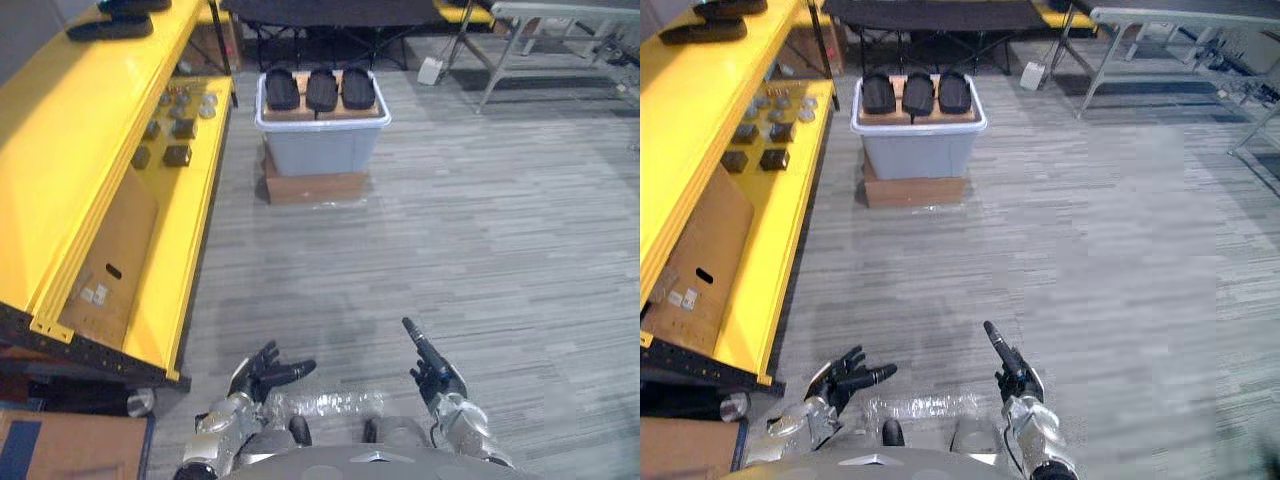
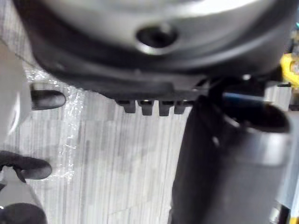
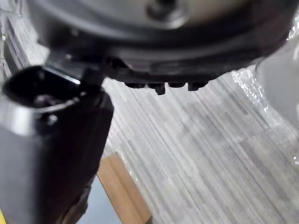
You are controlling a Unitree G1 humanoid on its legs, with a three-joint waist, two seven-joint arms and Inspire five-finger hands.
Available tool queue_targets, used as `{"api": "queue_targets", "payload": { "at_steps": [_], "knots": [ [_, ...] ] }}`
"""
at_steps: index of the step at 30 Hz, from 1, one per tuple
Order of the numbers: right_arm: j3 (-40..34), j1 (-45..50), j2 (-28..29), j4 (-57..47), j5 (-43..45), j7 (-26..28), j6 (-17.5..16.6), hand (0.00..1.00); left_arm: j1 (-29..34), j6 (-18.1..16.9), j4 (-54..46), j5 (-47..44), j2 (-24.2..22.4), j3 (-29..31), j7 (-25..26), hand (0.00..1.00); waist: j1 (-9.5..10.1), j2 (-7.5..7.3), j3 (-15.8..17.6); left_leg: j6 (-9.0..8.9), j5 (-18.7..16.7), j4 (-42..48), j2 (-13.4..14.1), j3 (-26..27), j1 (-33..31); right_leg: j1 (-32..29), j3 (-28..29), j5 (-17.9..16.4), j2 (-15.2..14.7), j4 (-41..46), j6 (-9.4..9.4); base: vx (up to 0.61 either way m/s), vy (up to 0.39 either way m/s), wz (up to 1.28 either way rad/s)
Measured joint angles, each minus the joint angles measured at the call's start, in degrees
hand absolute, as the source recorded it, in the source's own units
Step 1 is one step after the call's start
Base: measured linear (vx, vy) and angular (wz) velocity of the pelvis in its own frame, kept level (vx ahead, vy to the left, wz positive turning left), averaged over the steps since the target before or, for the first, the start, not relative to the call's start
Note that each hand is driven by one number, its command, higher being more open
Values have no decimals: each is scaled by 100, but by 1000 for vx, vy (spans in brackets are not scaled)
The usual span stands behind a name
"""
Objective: Walk over and take three plastic housings, then place them on the shelf
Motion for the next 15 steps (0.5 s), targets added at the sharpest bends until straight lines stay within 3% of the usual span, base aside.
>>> {"api": "queue_targets", "payload": {
  "at_steps": [1,3,6,8,9,10,12,13,15],
  "knots": [
    [0,5,-2,-2,6,-13,-1,100,-11,-1,-26,-95,0,-32,66,100,5,15,59,3,-69,120,69,-9,-10,-34,23,-42,60,-94,-54,22,52,5],
    [5,231,-2,-254,-14,-41,-6,100,-9,22,-161,-352,99,-150,188,100,-13,92,112,-82,-207,272,237,-109,-25,14,154,65,395,-1434,104,93,34,10],
    [-5,496,-3,-411,-206,-159,-165,100,-10,22,-371,-501,109,-167,203,100,-6,-7,107,-259,-415,497,246,-236,-19,124,130,363,531,-2960,247,191,-35,24],
    [-2,622,-3,-412,-403,-229,-232,100,42,24,-372,-496,125,-219,191,100,-7,-49,86,-390,-773,885,246,-307,29,192,147,369,541,-3002,210,223,-100,20],
    [-1,648,-3,-411,-416,-263,-242,100,63,24,-372,-485,130,-226,191,100,-4,-69,72,-431,-898,994,248,-313,59,229,166,362,544,-2978,155,348,-210,14],
    [-5,647,-31,-412,-412,-303,-245,100,109,27,-372,-475,119,-237,202,100,-8,-15,36,-507,-1133,1182,323,-326,106,221,290,566,625,-2801,-120,395,-239,3],
    [3,659,-151,-427,-414,-309,-244,100,268,50,-374,-587,88,-375,205,100,-27,344,-227,-816,-1474,1299,712,-306,156,159,141,537,954,-2449,-313,488,-233,-10],
    [99,713,-223,-535,-435,-301,-265,100,386,61,-397,-815,60,-349,203,100,-18,499,-369,-989,-1467,1734,999,-208,148,275,30,576,1096,-2499,-433,474,-176,-8],
    [134,704,-272,-550,-583,-303,-268,100,374,64,-390,-943,53,-314,208,100,-59,558,-367,-1065,-1285,2876,1307,-124,-265,458,1,708,1233,-2552,-646,413,-178,4]
  ]
}}
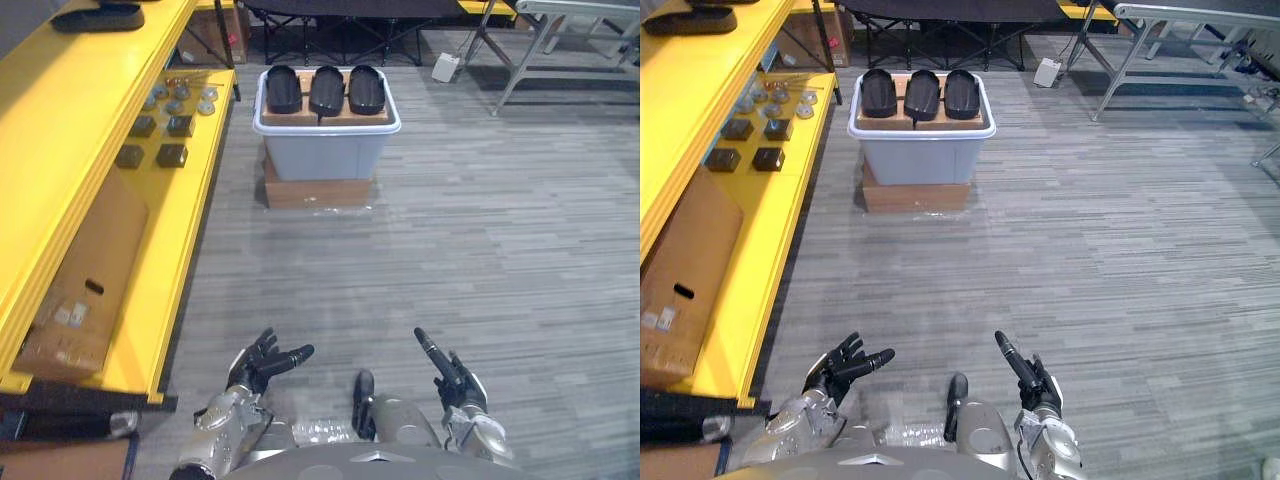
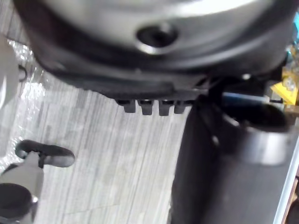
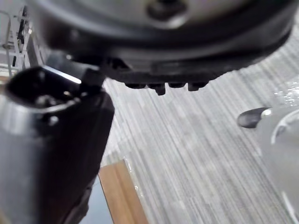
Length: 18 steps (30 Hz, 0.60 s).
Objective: Walk over and take three plastic housings, then place them on the shelf
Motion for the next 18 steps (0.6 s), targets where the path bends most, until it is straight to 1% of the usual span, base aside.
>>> {"api": "queue_targets", "payload": {
  "at_steps": [1,2,3,4,5,6,7,8,9,10,11,12,13,14,15,16,17,18],
  "knots": [
    [39,30,-44,-70,-55,-3,9,100,-2,0,-4,-32,-49,4,-9,100,23,54,20,150,439,903,198,-18,-370,273,-11,-32,112,-154,-119,383,-168,-7],
    [75,49,-62,-177,-54,-8,9,100,8,-3,-7,-126,-143,28,-22,100,108,10,71,176,489,1544,236,-154,-661,604,41,-67,127,-261,-206,593,-214,-34],
    [76,50,-64,-294,-59,-8,7,100,5,-3,-27,-264,-229,45,-54,100,182,-35,97,82,328,1470,83,-203,-842,843,155,-135,87,-349,-304,477,-161,-46],
    [72,29,-67,-366,-59,-7,3,100,5,-3,-59,-266,-277,60,-64,100,191,-46,103,83,282,1259,-19,-215,-934,953,194,-144,74,-431,-311,545,-145,-51],
    [67,-49,-75,-519,-67,-6,1,100,25,-4,-178,-273,-367,110,-89,100,194,-106,148,94,284,632,-240,-219,-1106,1146,290,-174,44,-612,-305,414,-45,-38],
    [68,-146,-74,-641,-89,-3,0,100,13,-17,-293,-277,-409,124,-131,100,197,-94,196,105,340,-142,-498,-261,-1285,1298,347,-255,-24,-704,-293,391,-16,-33],
    [69,-186,-74,-678,-160,0,0,100,3,-19,-346,-277,-430,124,-150,100,199,-109,215,102,445,-559,-617,-299,-1384,1337,378,-297,-52,-707,-293,347,33,-24],
    [69,-209,-80,-714,-298,-1,-1,100,14,-20,-435,-275,-478,128,-168,100,234,-79,234,69,843,-1471,-864,-448,-1505,1483,426,-402,-83,-732,-252,321,74,-19],
    [91,-151,-128,-720,-325,-13,0,100,54,-23,-458,-273,-537,128,-181,100,314,-8,273,-5,1331,-2338,-967,-654,-1536,1717,460,-575,-45,-769,-134,320,95,-16],
    [115,-113,-171,-719,-355,-34,0,100,89,-22,-451,-268,-571,128,-192,100,343,81,288,-42,1502,-2633,-957,-752,-1527,1848,485,-661,33,-770,-114,333,140,-15],
    [247,-23,-249,-690,-468,-95,0,100,183,-24,-449,-234,-601,141,-246,100,385,282,304,-165,1682,-2931,-813,-849,-1511,2100,554,-897,215,-738,-34,319,186,-27],
    [423,12,-243,-548,-475,-141,17,100,318,-54,-410,-209,-598,231,-272,100,464,311,324,-62,2343,-2749,-714,-816,-1417,2262,700,-1165,253,-569,-23,362,226,-30],
    [528,36,-214,-531,-452,-161,22,100,312,-97,-426,-187,-597,270,-279,100,503,277,308,-26,2434,-2686,-744,-739,-1383,2281,770,-1334,195,-470,-41,282,183,-31],
    [753,12,-194,-531,-449,-164,24,100,274,-160,-429,-199,-506,434,-296,100,539,74,347,20,2430,-2455,-854,-621,-1437,2228,868,-1634,26,-246,-16,283,138,-18],
    [906,-58,-189,-531,-457,-137,28,100,240,-167,-429,-196,-463,623,-297,100,535,-97,381,251,2290,-2091,-984,-518,-1544,2164,1038,-1975,-105,-19,-31,318,120,-18],
    [942,-66,-168,-530,-474,-121,39,100,264,-147,-455,-188,-433,676,-278,100,537,-239,382,379,2259,-1981,-1081,-417,-1552,2168,1104,-2090,-207,41,-118,342,116,-34],
    [988,-90,-99,-486,-483,-105,45,100,306,-139,-508,-189,-303,688,-270,100,582,-406,288,662,2061,-1900,-1193,-288,-1498,1957,1134,-2156,-385,730,44,331,63,-36],
    [996,-136,-93,-456,-479,-99,42,100,296,-144,-502,-190,-305,707,-269,100,584,-416,296,733,1990,-1852,-1191,-240,-1481,1765,1124,-2175,-427,1179,245,426,84,-38]
  ]
}}
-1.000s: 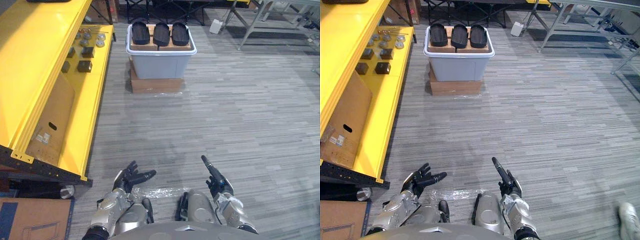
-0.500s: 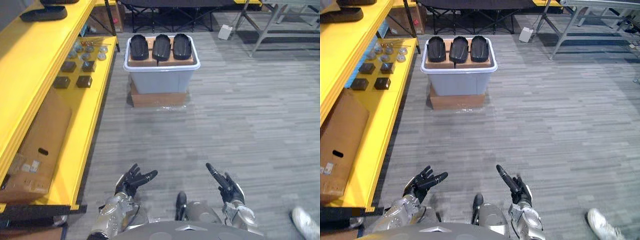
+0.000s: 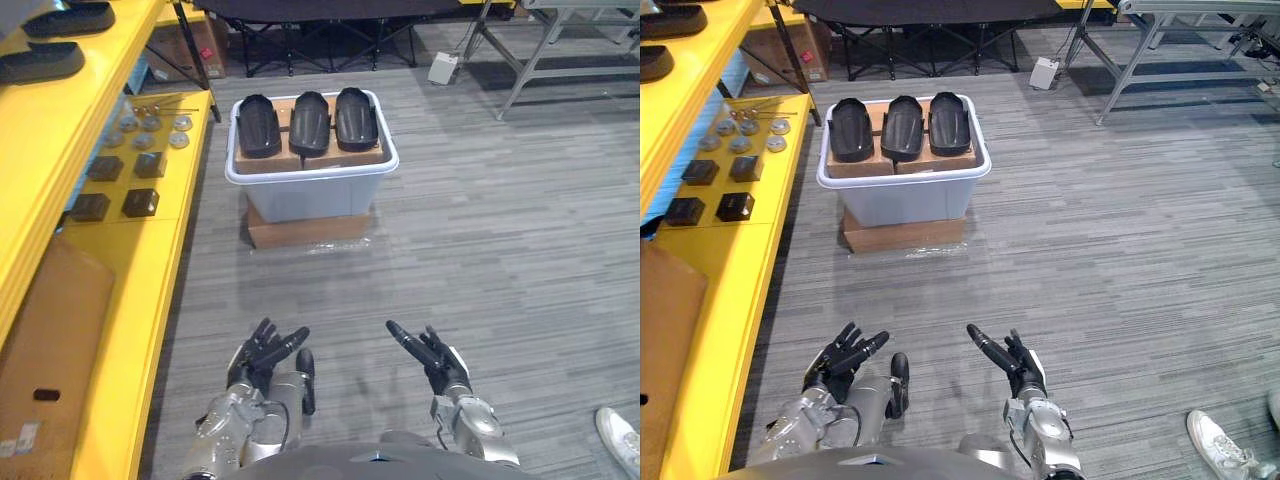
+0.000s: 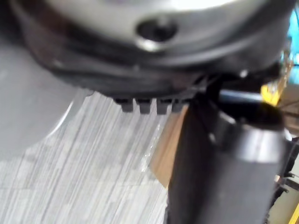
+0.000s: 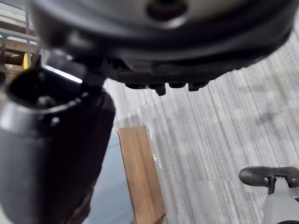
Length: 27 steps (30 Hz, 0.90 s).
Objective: Walk over and take three plastic housings, then place them on the shelf
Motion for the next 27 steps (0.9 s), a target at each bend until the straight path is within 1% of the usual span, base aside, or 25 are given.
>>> {"api": "queue_targets", "payload": {
  "at_steps": [1,2,3,4,5,6,7,8,9,10,11,12,13,14,15,17,18,19,20,21,22,24,25,26,27],
  "knots": [
    [83,-225,21,200,88,20,8,100,-17,3,60,-3,86,46,17,100,-50,-50,30,81,-255,98,-23,38,136,-895,-187,523,-279,1888,545,431,92,-15],
    [136,-266,38,286,85,30,7,100,-16,-3,54,-5,136,9,43,100,-91,-91,59,117,-352,19,-48,40,370,-1262,-414,961,-525,2776,435,503,152,-4],
    [177,-244,58,314,79,29,8,100,-15,-4,51,-6,162,-33,63,100,-91,-124,74,116,-409,-37,-65,44,616,-1443,-621,842,-697,3172,276,448,118,2],
    [276,-222,85,320,82,29,8,100,39,-8,12,-14,146,-54,107,100,-77,-93,88,142,-552,-75,25,68,1012,-1514,-1033,497,-770,2744,39,450,106,2],
    [326,-232,89,319,84,29,8,100,39,-6,11,-16,148,-60,111,100,-79,-60,107,134,-578,-89,72,56,1144,-1492,-1188,418,-745,2345,106,502,82,4],
    [397,-233,102,298,90,44,8,100,-8,-4,-54,-30,162,-87,130,100,-85,41,143,113,-595,-225,193,-28,1369,-1542,-1391,428,-539,1056,202,386,47,12],
    [395,-241,103,259,90,45,6,100,-49,-5,-85,-41,163,-90,134,100,-86,58,140,75,-618,-278,231,-94,1402,-1620,-1370,501,-441,570,294,473,17,33],
    [355,-251,103,224,89,44,-3,100,-175,-5,-108,-57,174,-92,134,100,-96,74,151,35,-663,-349,239,-255,1424,-1832,-1163,732,-357,-260,536,299,-24,39],
    [312,-247,103,225,89,49,-6,100,-245,-4,-104,-81,175,-96,138,100,-99,70,149,29,-691,-358,231,-330,1423,-1916,-1056,902,-349,-565,569,283,-51,59],
    [225,-211,102,229,89,61,-6,100,-365,-5,-103,-150,173,-113,144,100,-113,26,124,6,-775,-316,209,-489,1425,-2042,-808,1267,-356,-1111,663,209,-101,72],
    [153,-160,104,233,87,105,-19,100,-448,-6,-101,-296,185,-133,146,100,-135,40,136,-49,-949,-154,176,-672,1431,-2127,-518,1518,-379,-1429,875,240,-177,95],
    [141,-37,110,243,82,151,-32,100,-428,-7,-104,-310,185,-135,151,100,-163,17,132,-126,-1213,92,139,-864,1464,-2119,-313,1608,-438,-1451,981,229,-215,85],
    [145,42,124,245,83,168,-33,100,-423,-12,-111,-331,186,-122,154,100,-175,-18,107,-159,-1369,217,119,-947,1485,-2087,-267,1639,-469,-1439,940,256,-298,70],
    [155,160,167,271,83,209,-32,100,-291,-21,-117,-520,225,-87,166,100,-157,-61,50,-217,-1694,458,90,-1067,1512,-2035,-201,1627,-475,-1411,854,377,-435,52],
    [139,179,144,271,83,211,-31,100,-153,-9,-113,-590,202,-87,240,100,-139,12,-16,-376,-1970,654,243,-1221,1516,-2103,-239,2000,-348,-1088,519,404,-456,45],
    [136,187,102,264,80,146,-24,100,-3,11,-110,-777,125,-92,296,100,-144,171,-108,-425,-2056,603,466,-1309,1545,-2167,-433,2021,-192,-839,426,330,-349,31],
    [119,247,40,178,56,107,-15,100,255,11,-88,-922,14,-55,295,100,-104,282,-247,-513,-2044,871,651,-1302,1560,-2140,-696,1979,-108,-705,288,332,-259,40],
    [63,245,-2,146,49,78,-15,100,251,26,-9,-942,-58,-49,286,100,-149,377,-242,-516,-1970,1399,761,-1266,1280,-2099,-802,1898,-52,-659,167,459,-359,55],
    [-45,224,-101,139,61,15,31,100,294,53,119,-926,-223,-100,245,100,-169,469,-218,-476,-1332,2592,972,-1188,701,-1800,-961,1830,46,-887,49,365,-279,50],
    [-93,241,-118,85,68,18,42,100,270,-25,79,-891,-226,-83,202,100,-161,453,-199,-497,-1168,2905,1032,-1156,495,-1637,-1028,1830,69,-1005,-14,435,-333,38],
    [-228,264,-108,25,66,16,42,100,157,-27,86,-914,-203,-58,106,100,-118,417,-173,-567,-1297,2975,1079,-942,440,-1350,-1093,1829,46,-1130,-83,317,-194,22],
    [-398,247,-116,-31,62,-13,39,100,113,-24,87,-918,-207,-119,17,100,-168,424,-178,-619,-1416,2366,1121,-605,471,-1015,-1245,1831,20,-1341,-112,354,-166,23],
    [-569,240,-129,-146,45,-46,33,100,36,-24,74,-921,-238,-160,-65,100,-239,434,-182,-634,-1388,1403,1079,-304,557,-875,-1321,1833,-20,-1483,-111,355,-100,24],
    [-717,206,-132,-312,30,-102,2,100,-63,-20,76,-919,-261,-246,-89,100,-304,436,-184,-685,-1168,351,974,-171,607,-859,-1363,1833,-76,-1531,-109,267,-44,15],
    [-765,201,-136,-409,29,-149,-21,100,-107,-19,73,-914,-266,-296,-107,100,-314,437,-182,-698,-1002,-87,927,-175,606,-863,-1364,1832,-103,-1548,-104,220,6,1]
  ]
}}
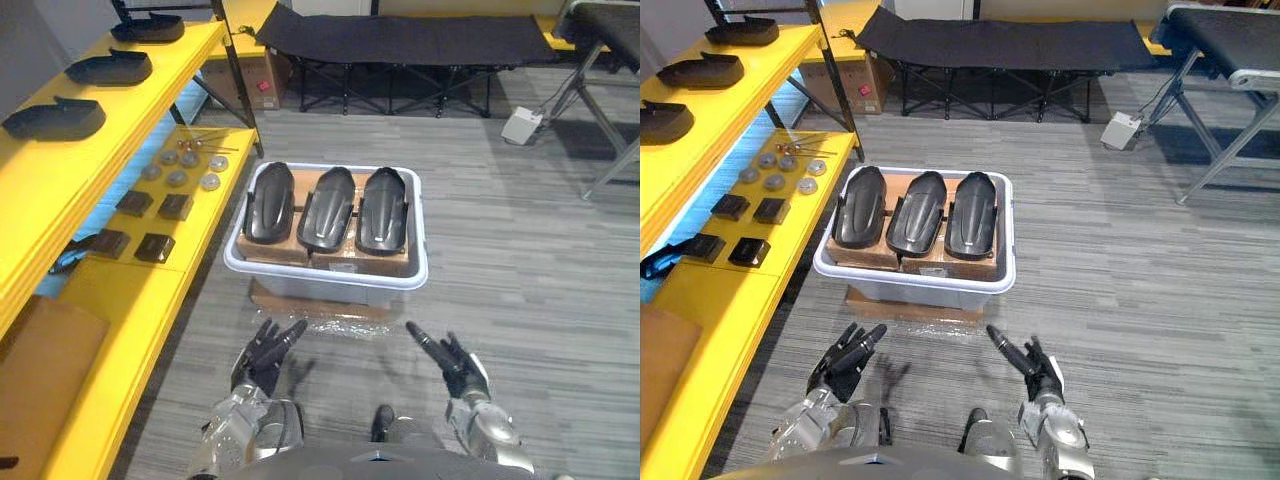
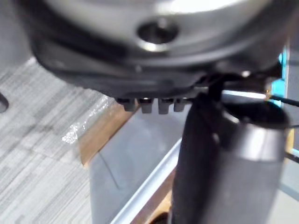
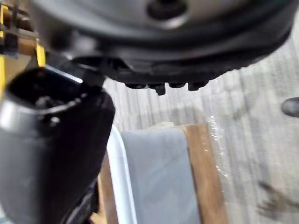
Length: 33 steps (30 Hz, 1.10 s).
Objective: Walk over and take three plastic housings, then place them on the shelf
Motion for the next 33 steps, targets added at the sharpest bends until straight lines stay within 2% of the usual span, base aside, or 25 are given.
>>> {"api": "queue_targets", "payload": {
  "at_steps": [1,3,4,6,8,9,10,11,13,16,18,21,25,28,29,30,31,32,33],
  "knots": [
    [-87,-3,-5,-165,0,-85,-27,100,-43,2,1,6,-8,-83,-29,100,-4,-1,2,-13,343,-550,-29,-13,2,9,23,-34,-43,-9,52,206,58,-9],
    [-167,2,-45,-353,-20,-255,-133,100,-79,11,0,31,-73,-114,-71,100,-53,37,-1,-46,944,-916,4,-74,55,131,62,-174,-72,-9,250,237,138,-8],
    [-201,44,-97,-448,-46,-382,-223,100,-39,11,-14,33,-72,-200,-95,100,-101,184,-33,-60,1527,-977,62,-87,136,239,75,-295,-57,17,389,221,204,-8],
    [-215,11,-24,-636,-60,-519,-271,100,-79,52,-214,238,100,-221,-122,100,-92,-125,38,54,1437,-1113,-283,140,323,290,212,-327,-411,-2,593,198,263,-15],
    [-219,20,-5,-864,-52,-569,-277,100,-99,93,-351,276,238,-258,-135,100,-105,-208,33,139,1457,-1276,-469,162,373,281,202,-291,-548,-42,659,109,174,0],
    [-236,30,-3,-1058,-53,-614,-303,100,-100,161,-470,276,309,-314,-146,100,-106,-235,31,231,1405,-1350,-620,168,429,264,202,-332,-689,39,757,75,123,7],
    [-257,27,0,-1143,-62,-634,-334,100,-102,185,-519,277,312,-338,-148,100,-109,-249,31,226,1353,-1385,-692,174,469,244,205,-373,-779,146,810,91,153,5],
    [-295,25,0,-1311,-192,-751,-387,100,-83,292,-651,278,336,-343,-142,100,-115,-253,34,294,1295,-1451,-799,191,567,172,212,-433,-924,439,828,84,123,7],
    [-373,33,16,-1528,-282,-887,-399,100,-62,352,-698,290,469,-440,-109,100,-101,-276,35,363,1285,-1434,-853,189,658,170,208,-404,-998,646,815,95,127,6],
    [-512,-34,37,-1921,-285,-968,-432,100,-57,360,-698,407,619,-465,-93,100,-90,-382,18,409,1238,-1317,-836,155,543,176,212,-160,-959,478,854,63,57,4],
    [-889,-132,24,-2005,-286,-1017,-486,100,9,274,-699,406,690,-465,-107,100,-103,-444,39,447,1212,-1161,-799,-10,358,183,189,75,-881,360,860,38,57,28],
    [-1359,-253,-71,-1992,-284,-1141,-484,100,161,103,-807,395,705,-420,-153,100,-72,-448,42,471,1226,-1128,-803,-134,279,205,174,256,-842,242,863,-1,74,27],
    [-1640,-780,-854,-1554,-266,-1211,-176,100,449,1,-1133,139,689,-224,-222,100,59,-437,59,441,1161,-923,-795,-317,-100,194,84,335,-769,-12,864,-87,26,19],
    [-1668,-1397,-1380,-984,-270,-1286,205,100,482,1,-1263,133,695,-198,-318,100,94,-408,196,410,1182,-743,-805,-464,-435,163,-61,146,-719,-182,648,-184,-49,26],
    [-1659,-1757,-1565,-678,-263,-1406,317,100,464,-9,-1335,137,696,-215,-377,100,137,-407,334,377,1221,-596,-805,-501,-650,71,-130,-83,-714,-202,691,-256,-102,24],
    [-1659,-2155,-1833,-290,-221,-1512,421,100,377,-16,-1315,147,670,-269,-410,100,192,-269,491,336,1300,-472,-739,-609,-899,-100,-194,-141,-635,-157,831,-235,-94,24],
    [-1661,-2332,-1985,-85,-212,-1580,471,100,340,-16,-1320,148,664,-343,-415,100,222,-243,597,306,1374,-473,-697,-650,-996,-200,-248,-138,-590,-114,824,-236,-72,32],
    [-1665,-2651,-2200,283,-210,-1701,584,100,316,-18,-1321,149,677,-522,-441,100,244,-75,739,314,1574,-597,-643,-735,-1068,-303,-307,-127,-549,-59,773,-212,-54,26],
    [-1660,-2940,-2327,548,-216,-1795,673,100,343,-20,-1320,149,677,-651,-484,100,281,-55,907,287,1711,-772,-610,-777,-1061,-395,-325,-124,-510,-4,747,-197,-53,19]
  ]
}}
